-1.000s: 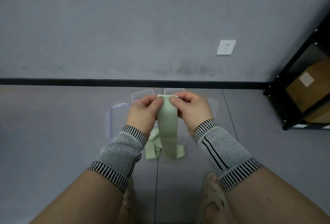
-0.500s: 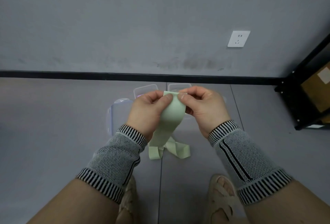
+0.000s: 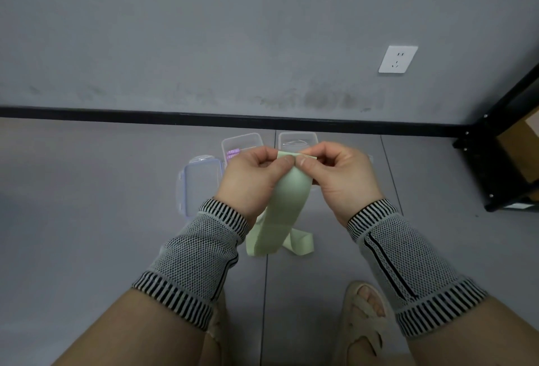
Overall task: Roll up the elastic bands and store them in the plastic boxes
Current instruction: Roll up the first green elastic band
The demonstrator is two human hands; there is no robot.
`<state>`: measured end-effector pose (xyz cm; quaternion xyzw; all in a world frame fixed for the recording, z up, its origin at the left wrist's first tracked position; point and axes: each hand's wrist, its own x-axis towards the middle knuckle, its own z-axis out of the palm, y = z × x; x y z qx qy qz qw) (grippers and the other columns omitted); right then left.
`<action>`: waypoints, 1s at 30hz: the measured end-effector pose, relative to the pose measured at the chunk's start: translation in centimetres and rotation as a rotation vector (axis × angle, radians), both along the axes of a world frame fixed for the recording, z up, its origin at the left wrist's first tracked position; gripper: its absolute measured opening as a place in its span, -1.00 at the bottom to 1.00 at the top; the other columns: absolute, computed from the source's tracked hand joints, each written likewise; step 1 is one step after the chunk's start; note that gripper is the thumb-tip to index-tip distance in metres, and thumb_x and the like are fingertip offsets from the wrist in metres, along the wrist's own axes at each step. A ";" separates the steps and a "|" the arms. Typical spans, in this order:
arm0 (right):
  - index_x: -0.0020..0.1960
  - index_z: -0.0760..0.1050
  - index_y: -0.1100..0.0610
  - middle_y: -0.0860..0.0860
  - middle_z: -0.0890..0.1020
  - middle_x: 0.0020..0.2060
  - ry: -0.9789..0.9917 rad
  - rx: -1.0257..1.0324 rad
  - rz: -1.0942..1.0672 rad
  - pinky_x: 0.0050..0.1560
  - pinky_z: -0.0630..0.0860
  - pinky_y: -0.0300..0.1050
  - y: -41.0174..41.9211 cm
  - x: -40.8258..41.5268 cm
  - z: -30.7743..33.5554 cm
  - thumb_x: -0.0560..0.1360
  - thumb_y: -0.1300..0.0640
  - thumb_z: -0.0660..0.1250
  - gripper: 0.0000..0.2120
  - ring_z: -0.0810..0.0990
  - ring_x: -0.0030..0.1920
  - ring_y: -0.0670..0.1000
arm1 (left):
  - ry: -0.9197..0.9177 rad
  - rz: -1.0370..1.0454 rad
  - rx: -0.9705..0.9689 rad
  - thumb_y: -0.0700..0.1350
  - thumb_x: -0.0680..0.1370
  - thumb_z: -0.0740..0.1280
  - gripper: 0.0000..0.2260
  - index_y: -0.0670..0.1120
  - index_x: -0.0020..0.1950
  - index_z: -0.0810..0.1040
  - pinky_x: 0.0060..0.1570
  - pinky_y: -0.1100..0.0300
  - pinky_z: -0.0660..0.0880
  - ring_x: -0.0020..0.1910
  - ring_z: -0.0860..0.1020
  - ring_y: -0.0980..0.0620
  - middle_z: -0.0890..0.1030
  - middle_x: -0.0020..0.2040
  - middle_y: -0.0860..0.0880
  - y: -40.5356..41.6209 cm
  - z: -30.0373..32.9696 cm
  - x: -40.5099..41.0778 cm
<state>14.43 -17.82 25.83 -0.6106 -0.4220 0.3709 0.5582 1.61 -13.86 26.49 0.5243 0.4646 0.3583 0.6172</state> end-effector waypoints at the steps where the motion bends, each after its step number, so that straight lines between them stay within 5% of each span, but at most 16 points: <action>1: -0.32 0.64 -0.05 0.20 0.66 -0.30 -0.004 0.001 0.004 -0.09 0.59 0.27 0.0 0.0 0.0 0.38 0.17 0.46 -0.85 0.61 -0.25 0.14 | 0.013 -0.005 0.003 -0.20 0.52 0.34 -0.89 -0.10 -0.21 0.60 -0.18 0.11 0.51 -0.30 0.56 0.01 0.63 -0.31 -0.06 0.1 0.0 -0.1; 14: -0.24 0.60 0.01 -0.01 0.62 -0.33 -0.036 -0.016 0.092 -0.10 0.59 -0.07 0.0 0.2 0.0 0.44 0.31 0.40 -0.79 0.59 -0.24 -0.01 | 0.122 -0.075 0.009 -0.12 0.46 0.37 -0.89 -0.15 -0.16 0.63 -0.01 -0.09 0.55 -0.20 0.59 -0.08 0.65 -0.22 -0.16 0.5 0.0 -0.8; 21: -0.27 0.56 -0.02 -0.06 0.55 -0.37 -0.174 0.042 0.101 -0.28 0.47 -0.24 -0.4 -0.3 0.1 0.44 0.32 0.38 -0.75 0.49 -0.34 -0.08 | 0.063 -0.064 -0.142 -0.26 0.51 0.30 -0.85 -0.19 -0.25 0.58 -0.34 0.21 0.43 -0.43 0.49 0.04 0.55 -0.42 -0.06 0.4 0.8 -0.6; 25: -0.28 0.54 0.02 0.04 0.59 -0.37 -0.370 0.078 0.096 -0.32 0.44 -0.14 -0.4 -0.4 -0.2 0.43 0.29 0.37 -0.80 0.48 -0.39 0.03 | 0.056 -0.042 -0.229 -0.28 0.49 0.30 -0.80 -0.17 -0.34 0.54 -0.38 0.22 0.35 -0.51 0.40 0.05 0.46 -0.50 -0.05 0.3 1.0 -0.7; 30: -0.25 0.55 0.10 -0.06 0.56 -0.36 -0.563 0.140 0.107 -0.27 0.46 -0.16 -0.5 -0.5 -0.2 0.40 0.26 0.35 -0.90 0.48 -0.34 -0.06 | 0.024 -0.017 -0.324 -0.11 0.52 0.34 -0.80 -0.14 -0.29 0.50 -0.36 0.22 0.31 -0.47 0.37 0.03 0.43 -0.44 -0.06 0.4 1.0 -0.9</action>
